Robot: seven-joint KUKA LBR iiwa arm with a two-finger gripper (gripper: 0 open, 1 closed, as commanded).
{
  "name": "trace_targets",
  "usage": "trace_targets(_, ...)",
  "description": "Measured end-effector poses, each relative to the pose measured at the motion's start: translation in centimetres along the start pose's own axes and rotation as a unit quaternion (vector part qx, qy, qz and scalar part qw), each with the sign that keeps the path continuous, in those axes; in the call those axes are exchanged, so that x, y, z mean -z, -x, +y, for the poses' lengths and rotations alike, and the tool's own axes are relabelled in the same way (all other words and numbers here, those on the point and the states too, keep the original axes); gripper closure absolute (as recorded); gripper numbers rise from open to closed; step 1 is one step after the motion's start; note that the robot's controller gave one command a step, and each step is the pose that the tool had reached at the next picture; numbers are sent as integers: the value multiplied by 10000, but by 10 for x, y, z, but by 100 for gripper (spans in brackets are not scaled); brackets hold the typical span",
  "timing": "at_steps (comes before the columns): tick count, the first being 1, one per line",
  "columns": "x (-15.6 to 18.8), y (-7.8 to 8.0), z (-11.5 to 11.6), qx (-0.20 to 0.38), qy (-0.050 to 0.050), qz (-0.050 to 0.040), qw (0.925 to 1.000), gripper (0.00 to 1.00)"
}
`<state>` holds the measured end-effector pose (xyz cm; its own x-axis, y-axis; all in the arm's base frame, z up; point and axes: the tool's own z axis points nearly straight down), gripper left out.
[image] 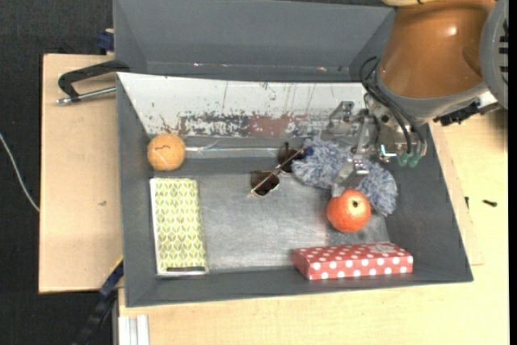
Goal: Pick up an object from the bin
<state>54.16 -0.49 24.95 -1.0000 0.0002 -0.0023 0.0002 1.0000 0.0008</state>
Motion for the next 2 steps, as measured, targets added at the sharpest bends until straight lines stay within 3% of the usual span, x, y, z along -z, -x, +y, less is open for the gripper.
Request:
trace_targets(1,-29,10,-5,-106,4,-57,9999,0)
trace_targets(2,-100,22,-16,-331,4,-17,9995,0)
